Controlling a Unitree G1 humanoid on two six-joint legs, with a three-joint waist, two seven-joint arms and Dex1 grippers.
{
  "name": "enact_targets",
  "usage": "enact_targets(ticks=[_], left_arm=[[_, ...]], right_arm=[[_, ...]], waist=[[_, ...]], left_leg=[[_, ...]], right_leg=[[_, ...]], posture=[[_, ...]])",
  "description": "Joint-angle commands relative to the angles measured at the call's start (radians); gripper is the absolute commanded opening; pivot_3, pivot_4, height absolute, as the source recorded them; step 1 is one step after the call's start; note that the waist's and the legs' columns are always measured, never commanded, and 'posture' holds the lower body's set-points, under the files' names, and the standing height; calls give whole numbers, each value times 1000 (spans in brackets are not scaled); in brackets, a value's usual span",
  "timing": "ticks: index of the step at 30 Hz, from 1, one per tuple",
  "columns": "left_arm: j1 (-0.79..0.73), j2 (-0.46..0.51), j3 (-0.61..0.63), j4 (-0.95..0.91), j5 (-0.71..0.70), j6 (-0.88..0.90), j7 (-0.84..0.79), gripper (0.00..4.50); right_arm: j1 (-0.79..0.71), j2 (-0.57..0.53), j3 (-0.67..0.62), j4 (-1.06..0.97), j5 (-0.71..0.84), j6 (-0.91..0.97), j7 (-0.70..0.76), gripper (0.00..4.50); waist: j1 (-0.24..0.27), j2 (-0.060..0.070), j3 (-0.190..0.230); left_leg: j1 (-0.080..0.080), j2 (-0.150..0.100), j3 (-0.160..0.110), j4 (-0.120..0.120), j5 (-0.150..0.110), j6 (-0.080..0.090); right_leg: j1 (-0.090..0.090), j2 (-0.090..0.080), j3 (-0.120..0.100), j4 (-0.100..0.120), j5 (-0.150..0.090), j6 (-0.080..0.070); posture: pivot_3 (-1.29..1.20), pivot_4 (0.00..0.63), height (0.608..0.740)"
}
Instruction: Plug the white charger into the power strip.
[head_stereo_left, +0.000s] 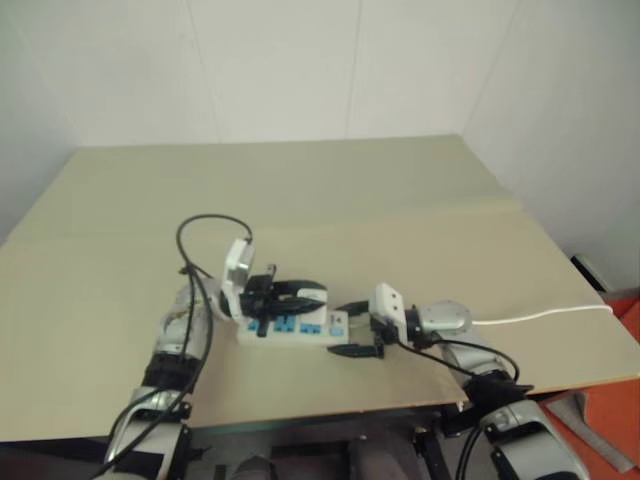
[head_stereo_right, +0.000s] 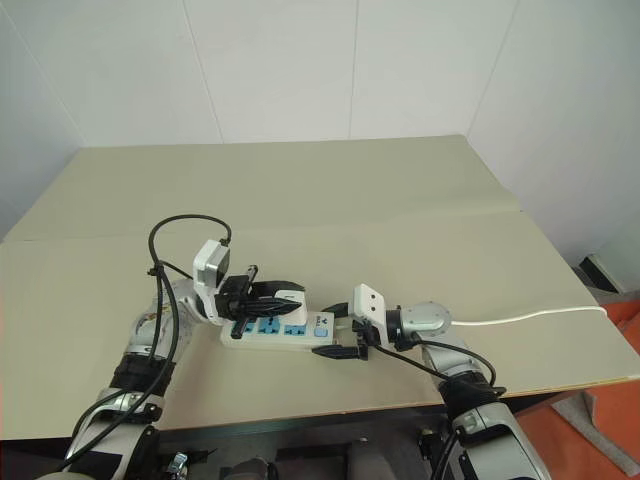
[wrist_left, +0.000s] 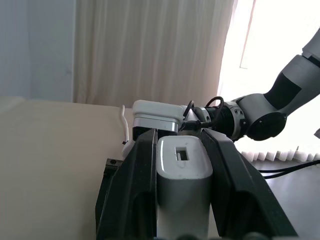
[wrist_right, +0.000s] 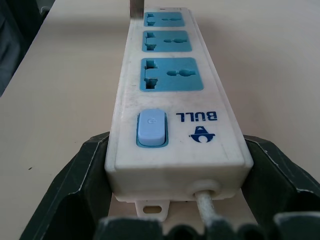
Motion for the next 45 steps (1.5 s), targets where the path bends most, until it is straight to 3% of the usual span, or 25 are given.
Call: enact_targets(ticks=[1, 9, 39, 45], left_arm=[[-35, 20, -35, 46, -3, -83, -19, 1014], [-55, 34, -73, 152, -25, -162, -19, 1014], [-19, 61, -183, 220, -37, -284, -19, 1014], [-21, 51, -145, 261, -27, -300, -19, 1014]], right_arm=[[26, 2, 41, -13, -28, 20, 5, 3444], [36, 2, 47, -34, -30, 27, 2, 3444], [42, 4, 54, -35, -52, 20, -9, 3444], [40, 5, 54, -32, -52, 17, -11, 3444]], waist=[[0, 0, 0], [0, 0, 0], [0, 0, -1], [0, 0, -1]], left_leg=[[0, 0, 0, 0, 0, 0], [0, 0, 0, 0, 0, 0], [0, 0, 0, -1, 0, 0], [0, 0, 0, -1, 0, 0]], right_leg=[[0, 0, 0, 0, 0, 0], [0, 0, 0, 0, -4, 6], [0, 0, 0, 0, -5, 7], [0, 0, 0, 0, -5, 7]], posture=[[0, 150, 740], [0, 150, 740], [0, 150, 740], [0, 150, 740]])
